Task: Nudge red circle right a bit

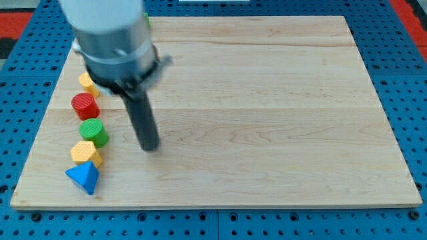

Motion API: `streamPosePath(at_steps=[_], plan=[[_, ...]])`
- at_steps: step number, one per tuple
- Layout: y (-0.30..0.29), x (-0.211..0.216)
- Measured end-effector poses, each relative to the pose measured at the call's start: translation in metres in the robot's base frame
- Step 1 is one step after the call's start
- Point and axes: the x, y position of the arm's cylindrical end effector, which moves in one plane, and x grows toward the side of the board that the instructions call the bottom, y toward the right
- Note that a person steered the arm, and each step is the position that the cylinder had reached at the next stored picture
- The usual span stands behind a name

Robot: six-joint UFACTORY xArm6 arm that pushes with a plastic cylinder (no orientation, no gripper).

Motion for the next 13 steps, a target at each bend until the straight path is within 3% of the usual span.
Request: streamPosePath(at_steps=[1, 2, 3, 5, 6, 8, 10, 13], plan=[[0.017, 0.037], [-0.013, 0.079], [-0.026, 0.079], [-0.159, 0.079], [-0.222, 0.057], [-0.221, -0.07], [-0.201, -0.113], [-0.205, -0.106]])
